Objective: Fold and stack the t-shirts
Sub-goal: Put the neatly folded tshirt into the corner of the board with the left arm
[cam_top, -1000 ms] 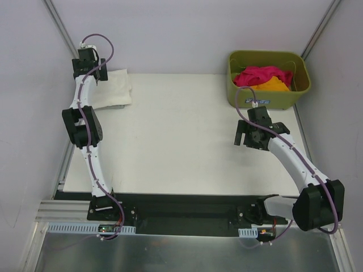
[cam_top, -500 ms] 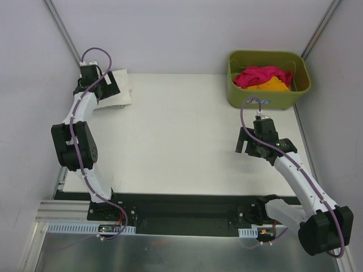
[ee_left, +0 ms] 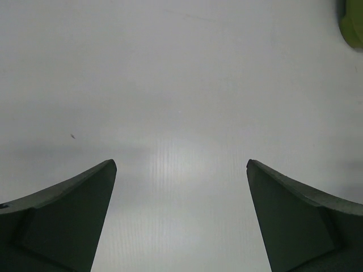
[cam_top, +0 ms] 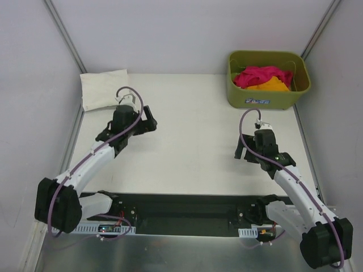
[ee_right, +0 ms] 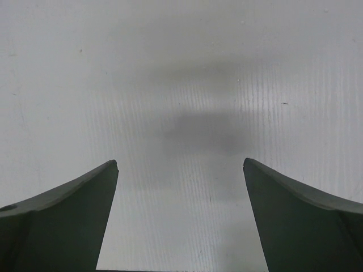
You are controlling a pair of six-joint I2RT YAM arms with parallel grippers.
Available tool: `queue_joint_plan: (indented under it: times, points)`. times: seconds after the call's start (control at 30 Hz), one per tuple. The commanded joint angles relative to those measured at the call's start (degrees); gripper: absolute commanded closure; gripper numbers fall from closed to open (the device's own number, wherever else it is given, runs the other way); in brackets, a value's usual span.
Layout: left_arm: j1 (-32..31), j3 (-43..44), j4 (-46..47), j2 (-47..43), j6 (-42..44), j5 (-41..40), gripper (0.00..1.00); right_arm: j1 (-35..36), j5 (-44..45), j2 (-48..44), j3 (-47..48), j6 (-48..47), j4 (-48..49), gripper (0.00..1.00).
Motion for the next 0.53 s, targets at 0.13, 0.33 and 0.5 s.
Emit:
queue_joint_plan:
  times: [0.13,0.33,0.5]
  points:
    - [-11.7,-16.8,0.3,-18.2,-7.6,-10.0,0.01,0.3,0.7,-7.6,-4.6,-2.3,8.5,0.03]
    - [-11.8,-19.1,-2.5,-21.4,-6.2,-12.4,0.01,0.3,4.0,-12.3,-7.3,-1.8,8.5,0.03]
    - [-11.8,-17.2,-4.0,-18.6,-6.4,-13.6,0.01,0.3,4.7,-14.9,-9.0,-1.0,7.8,0.03]
